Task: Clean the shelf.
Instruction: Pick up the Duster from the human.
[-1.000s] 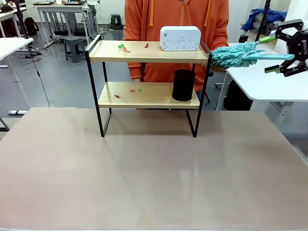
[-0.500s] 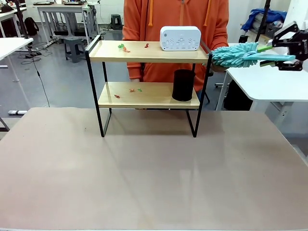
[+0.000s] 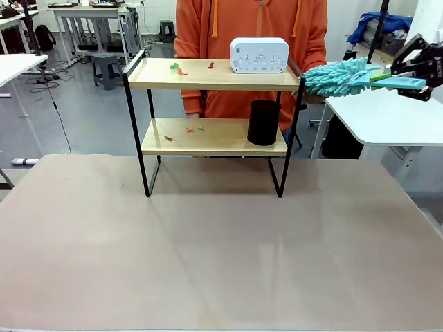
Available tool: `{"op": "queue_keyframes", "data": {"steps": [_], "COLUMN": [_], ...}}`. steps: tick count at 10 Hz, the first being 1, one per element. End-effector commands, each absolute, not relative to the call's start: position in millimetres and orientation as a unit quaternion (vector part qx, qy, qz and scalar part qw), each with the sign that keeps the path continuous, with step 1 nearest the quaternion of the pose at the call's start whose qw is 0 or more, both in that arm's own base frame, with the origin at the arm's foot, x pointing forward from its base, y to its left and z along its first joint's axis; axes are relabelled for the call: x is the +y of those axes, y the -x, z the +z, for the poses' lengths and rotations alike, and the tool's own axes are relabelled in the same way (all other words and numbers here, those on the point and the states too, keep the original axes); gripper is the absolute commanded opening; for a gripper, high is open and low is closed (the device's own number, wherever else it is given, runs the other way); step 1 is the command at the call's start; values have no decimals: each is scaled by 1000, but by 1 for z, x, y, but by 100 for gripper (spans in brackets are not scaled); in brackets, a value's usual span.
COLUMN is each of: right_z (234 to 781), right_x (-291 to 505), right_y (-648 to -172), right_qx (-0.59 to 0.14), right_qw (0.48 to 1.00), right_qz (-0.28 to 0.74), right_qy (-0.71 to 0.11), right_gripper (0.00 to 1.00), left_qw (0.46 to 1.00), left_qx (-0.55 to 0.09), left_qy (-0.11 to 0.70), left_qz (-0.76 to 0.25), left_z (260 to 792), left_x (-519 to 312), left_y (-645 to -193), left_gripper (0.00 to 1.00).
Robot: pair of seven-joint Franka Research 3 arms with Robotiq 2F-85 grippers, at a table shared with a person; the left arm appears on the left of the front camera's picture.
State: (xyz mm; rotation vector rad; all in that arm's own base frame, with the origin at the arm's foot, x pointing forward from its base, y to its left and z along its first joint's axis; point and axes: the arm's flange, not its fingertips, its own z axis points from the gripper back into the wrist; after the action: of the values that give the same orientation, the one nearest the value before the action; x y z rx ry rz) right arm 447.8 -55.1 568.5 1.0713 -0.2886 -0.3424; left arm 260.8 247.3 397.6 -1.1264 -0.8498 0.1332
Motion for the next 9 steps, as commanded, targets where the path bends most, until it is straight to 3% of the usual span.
{"op": "queue_keyframes", "data": {"steps": [1,4,7,9], "right_z": [568,571,575,560], "right_x": [-55,-74,-131,-160], "right_y": [-446,-410,-287,-215], "right_qx": [-143,-155,-179,-192], "right_qw": [834,830,861,860], "right_qz": [-162,-136,12,53], "right_qy": [-507,-518,-476,-470], "right_gripper": [0,0,0,0], "left_qw": [752,752,752,752], "left_qx": [-403,-403,-403,-403], "left_qy": [519,519,519,519], "left_qz": [54,54,54,54], "left_z": [397,397,397,397], "left_x": [245,245,245,245], "left_y": [-261,-261,-261,-261], "left_gripper": [100,100,100,100]}}
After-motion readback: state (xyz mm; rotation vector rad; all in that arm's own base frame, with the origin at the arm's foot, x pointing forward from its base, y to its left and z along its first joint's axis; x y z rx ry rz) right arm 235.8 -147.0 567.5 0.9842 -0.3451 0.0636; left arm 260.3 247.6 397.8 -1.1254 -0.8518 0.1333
